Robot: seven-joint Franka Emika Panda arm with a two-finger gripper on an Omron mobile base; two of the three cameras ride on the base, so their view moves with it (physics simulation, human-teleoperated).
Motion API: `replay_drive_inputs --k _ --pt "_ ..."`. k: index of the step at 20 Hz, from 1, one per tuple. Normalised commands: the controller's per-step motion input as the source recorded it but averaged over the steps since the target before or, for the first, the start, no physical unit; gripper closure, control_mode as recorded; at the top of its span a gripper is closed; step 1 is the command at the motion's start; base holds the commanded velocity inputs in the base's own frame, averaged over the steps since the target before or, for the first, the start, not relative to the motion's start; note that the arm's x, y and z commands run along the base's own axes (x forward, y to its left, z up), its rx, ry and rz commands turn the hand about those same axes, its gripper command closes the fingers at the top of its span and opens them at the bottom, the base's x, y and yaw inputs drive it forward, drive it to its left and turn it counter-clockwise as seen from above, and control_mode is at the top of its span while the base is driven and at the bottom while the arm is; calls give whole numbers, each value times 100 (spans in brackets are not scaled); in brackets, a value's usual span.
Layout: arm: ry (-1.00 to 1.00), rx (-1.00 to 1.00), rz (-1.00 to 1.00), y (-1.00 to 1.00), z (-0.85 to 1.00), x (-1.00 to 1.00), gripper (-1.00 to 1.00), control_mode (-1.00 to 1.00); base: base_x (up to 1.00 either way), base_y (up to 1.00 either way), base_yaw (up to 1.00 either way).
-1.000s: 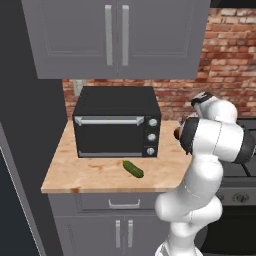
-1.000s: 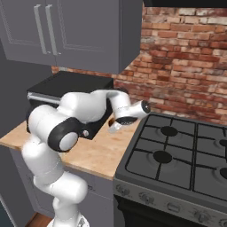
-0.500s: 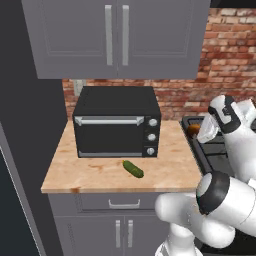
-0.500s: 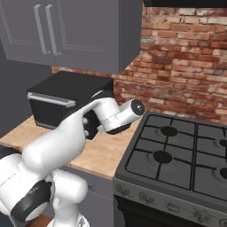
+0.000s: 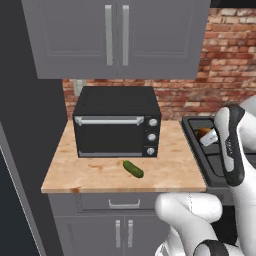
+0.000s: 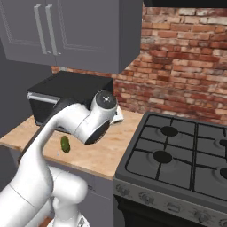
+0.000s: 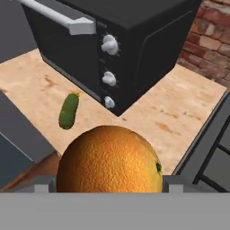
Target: Place the beer on the top shelf of the fridge to keep it out of children's reach, and place the cucumber and orange on lower shelves for easy access.
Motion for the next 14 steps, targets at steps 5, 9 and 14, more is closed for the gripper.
replay_drive_inputs --k 5,9,14 --pt "10 0 -22 70 53 -100 100 -100 0 0 0" --pt "3 -1 -17 79 69 -100 100 -100 0 0 0" --pt "0 -5 -17 38 76 -98 100 -100 0 0 0"
